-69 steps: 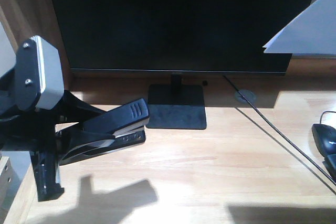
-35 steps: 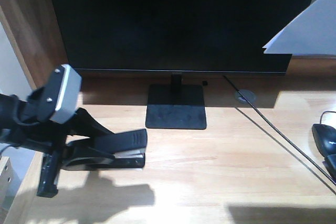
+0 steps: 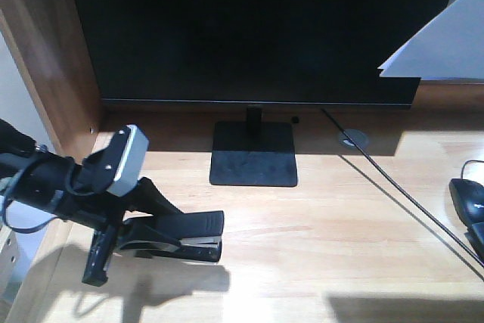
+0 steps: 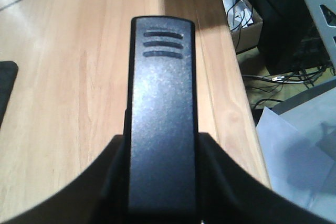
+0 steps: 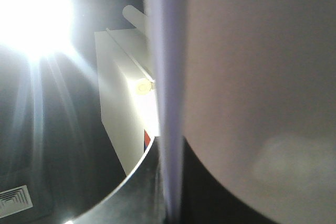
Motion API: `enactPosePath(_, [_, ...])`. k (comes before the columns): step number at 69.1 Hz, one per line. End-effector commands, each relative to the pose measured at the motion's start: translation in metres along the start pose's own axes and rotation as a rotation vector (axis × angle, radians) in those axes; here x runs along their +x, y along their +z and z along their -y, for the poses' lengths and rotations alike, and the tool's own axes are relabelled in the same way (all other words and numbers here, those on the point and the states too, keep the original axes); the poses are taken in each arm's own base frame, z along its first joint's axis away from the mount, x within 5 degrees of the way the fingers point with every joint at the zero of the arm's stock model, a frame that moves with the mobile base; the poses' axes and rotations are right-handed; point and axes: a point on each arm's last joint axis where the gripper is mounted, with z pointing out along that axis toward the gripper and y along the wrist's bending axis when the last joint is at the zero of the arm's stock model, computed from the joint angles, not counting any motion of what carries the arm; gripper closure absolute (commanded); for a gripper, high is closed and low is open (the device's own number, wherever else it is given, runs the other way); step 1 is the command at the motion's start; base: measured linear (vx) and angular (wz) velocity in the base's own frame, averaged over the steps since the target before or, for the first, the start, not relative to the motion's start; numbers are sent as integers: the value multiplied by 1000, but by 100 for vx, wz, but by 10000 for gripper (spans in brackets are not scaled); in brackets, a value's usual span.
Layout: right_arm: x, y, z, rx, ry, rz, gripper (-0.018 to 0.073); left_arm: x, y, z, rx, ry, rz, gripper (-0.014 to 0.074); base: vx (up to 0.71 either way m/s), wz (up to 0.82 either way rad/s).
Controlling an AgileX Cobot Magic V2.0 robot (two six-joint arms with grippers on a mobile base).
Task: Grab stapler and paper to desk for stapling
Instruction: 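Lower the black stapler in the left gripper onto the desk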
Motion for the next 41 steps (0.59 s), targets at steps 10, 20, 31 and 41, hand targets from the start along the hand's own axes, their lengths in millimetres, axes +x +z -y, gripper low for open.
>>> enactPosePath(10, [-3, 5, -6, -44, -23, 19, 565, -10, 20, -14, -35, -34, 99, 603, 0, 0])
enactPosePath(20, [-3, 5, -6, -45, -23, 20, 565, 2, 38, -20, -33, -90, 81, 603, 0, 0])
enactPosePath(31, [-3, 5, -6, -45, -23, 20, 565, 16, 56, -22, -14, -130, 41, 603, 0, 0])
enactPosePath(41, [-3, 5, -6, -45, -23, 20, 565, 27, 66, -23, -6, -157, 13, 603, 0, 0])
